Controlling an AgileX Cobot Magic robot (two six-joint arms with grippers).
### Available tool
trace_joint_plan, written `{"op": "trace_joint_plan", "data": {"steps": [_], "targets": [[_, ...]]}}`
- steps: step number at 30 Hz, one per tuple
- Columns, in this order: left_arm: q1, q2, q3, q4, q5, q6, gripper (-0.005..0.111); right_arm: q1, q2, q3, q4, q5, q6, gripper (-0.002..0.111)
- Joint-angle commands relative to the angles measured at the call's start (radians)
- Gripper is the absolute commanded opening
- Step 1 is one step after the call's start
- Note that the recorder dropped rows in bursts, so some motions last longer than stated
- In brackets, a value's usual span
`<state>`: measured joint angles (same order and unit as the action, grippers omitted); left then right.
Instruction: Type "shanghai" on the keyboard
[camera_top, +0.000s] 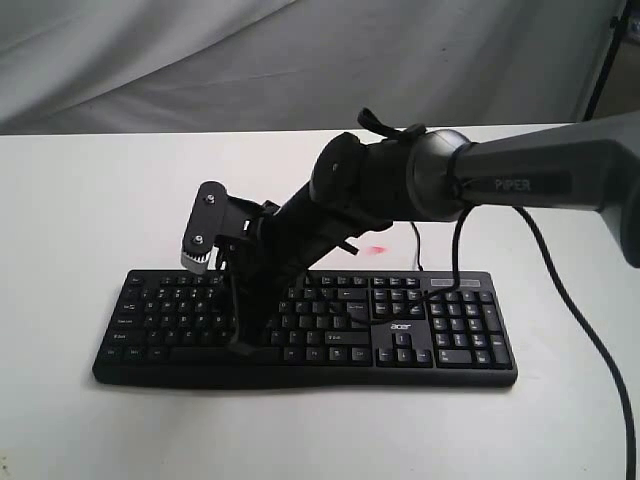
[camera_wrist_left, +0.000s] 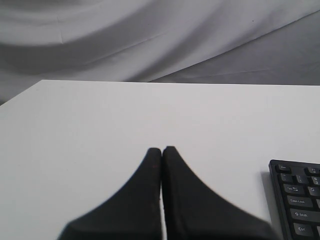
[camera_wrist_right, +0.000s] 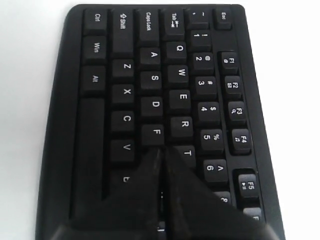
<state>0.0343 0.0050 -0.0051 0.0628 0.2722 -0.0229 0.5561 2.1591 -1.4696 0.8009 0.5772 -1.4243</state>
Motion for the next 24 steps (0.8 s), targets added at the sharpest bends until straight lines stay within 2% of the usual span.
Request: {"op": "trace_joint_plan", "data": {"steps": [1,24], "targets": [[-0.004,-0.005,0.005,-0.001,-0.006,-0.001,0.001,-0.01,0.008,0.007,0.0,-0.004,-0.013,0.0],[-0.004,-0.005,0.005,-0.001,-0.006,-0.001,0.001,-0.022,0.031,0.007,0.002,0.024,-0.022,0.0]]}}
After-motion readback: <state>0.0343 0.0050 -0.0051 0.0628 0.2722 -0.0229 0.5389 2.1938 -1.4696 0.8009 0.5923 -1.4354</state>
